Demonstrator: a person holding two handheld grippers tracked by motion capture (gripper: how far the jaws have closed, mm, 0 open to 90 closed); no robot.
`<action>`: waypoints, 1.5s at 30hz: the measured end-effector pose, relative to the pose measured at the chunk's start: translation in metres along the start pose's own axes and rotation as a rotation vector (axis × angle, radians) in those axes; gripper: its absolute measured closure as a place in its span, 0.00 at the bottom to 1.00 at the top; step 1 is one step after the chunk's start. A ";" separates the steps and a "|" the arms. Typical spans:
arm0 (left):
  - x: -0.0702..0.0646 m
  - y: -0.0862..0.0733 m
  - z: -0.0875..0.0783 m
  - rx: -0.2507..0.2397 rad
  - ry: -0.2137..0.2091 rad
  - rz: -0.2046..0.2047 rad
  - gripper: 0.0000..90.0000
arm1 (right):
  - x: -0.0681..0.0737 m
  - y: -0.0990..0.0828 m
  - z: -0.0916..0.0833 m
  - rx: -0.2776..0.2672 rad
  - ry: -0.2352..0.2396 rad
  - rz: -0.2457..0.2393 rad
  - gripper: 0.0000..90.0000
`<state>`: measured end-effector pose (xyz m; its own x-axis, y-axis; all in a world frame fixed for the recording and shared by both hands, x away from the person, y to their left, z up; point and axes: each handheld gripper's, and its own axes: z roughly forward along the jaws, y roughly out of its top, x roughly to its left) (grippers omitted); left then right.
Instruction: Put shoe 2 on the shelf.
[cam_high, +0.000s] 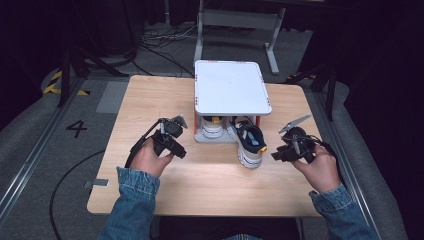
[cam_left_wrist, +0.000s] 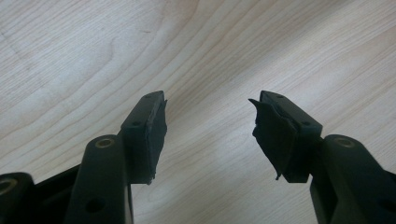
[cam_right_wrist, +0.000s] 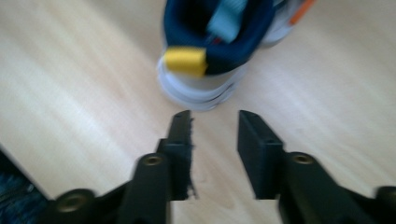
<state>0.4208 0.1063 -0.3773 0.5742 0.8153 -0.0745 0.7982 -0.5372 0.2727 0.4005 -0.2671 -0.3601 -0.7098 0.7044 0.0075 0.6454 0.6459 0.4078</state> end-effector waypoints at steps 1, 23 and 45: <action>0.000 0.000 0.000 0.002 0.000 0.002 0.48 | 0.001 -0.001 0.005 0.023 -0.002 -0.015 0.81; 0.014 -0.042 -0.009 -0.007 0.036 -0.095 0.48 | 0.019 0.041 0.055 -0.126 -0.038 -0.209 0.92; 0.021 -0.057 -0.009 0.004 0.032 -0.146 0.49 | 0.011 0.079 0.108 -0.215 -0.310 -0.242 0.92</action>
<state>0.3855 0.1557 -0.3862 0.4458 0.8913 -0.0825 0.8736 -0.4131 0.2572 0.4743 -0.1770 -0.4268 -0.6937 0.6164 -0.3726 0.3743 0.7505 0.5447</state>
